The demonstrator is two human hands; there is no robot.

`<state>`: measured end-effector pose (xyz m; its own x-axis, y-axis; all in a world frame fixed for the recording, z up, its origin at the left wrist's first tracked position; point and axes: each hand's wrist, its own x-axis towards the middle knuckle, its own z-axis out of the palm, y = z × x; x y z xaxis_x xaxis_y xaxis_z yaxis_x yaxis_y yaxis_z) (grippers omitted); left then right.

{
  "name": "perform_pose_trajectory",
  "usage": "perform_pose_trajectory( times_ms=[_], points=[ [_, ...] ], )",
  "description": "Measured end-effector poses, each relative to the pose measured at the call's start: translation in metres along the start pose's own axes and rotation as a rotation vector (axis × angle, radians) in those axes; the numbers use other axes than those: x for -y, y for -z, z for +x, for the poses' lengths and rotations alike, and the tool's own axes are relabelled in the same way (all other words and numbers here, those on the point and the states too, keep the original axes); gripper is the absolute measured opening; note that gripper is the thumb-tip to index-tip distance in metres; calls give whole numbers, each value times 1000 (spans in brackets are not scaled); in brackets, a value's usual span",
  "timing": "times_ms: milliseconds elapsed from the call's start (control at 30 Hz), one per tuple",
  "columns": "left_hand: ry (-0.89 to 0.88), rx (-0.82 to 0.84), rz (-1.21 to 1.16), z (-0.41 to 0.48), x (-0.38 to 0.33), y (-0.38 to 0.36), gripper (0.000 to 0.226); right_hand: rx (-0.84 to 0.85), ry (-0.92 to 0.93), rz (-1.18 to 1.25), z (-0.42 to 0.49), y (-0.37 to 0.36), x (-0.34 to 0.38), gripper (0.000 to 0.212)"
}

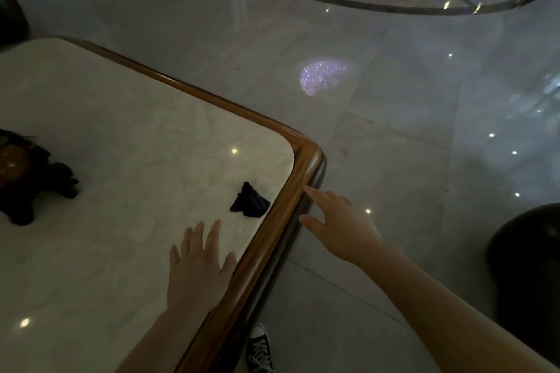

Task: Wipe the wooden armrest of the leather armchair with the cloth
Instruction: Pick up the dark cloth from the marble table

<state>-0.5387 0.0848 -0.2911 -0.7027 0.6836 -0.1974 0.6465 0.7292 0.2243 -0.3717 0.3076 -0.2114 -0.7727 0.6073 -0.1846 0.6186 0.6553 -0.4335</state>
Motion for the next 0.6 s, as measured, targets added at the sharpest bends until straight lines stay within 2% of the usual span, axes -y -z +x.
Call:
perform_pose_trajectory(
  times_ms=[267, 433, 600],
  points=[
    [121, 116, 35, 85, 47, -103, 69, 193, 0, 23, 98, -115, -34, 65],
    [186, 101, 38, 138, 68, -184, 69, 324, 39, -4, 170, -205, -58, 67],
    [205, 73, 53, 184, 83, -253, 70, 320, 139, -33, 232, -279, -70, 65]
  ],
)
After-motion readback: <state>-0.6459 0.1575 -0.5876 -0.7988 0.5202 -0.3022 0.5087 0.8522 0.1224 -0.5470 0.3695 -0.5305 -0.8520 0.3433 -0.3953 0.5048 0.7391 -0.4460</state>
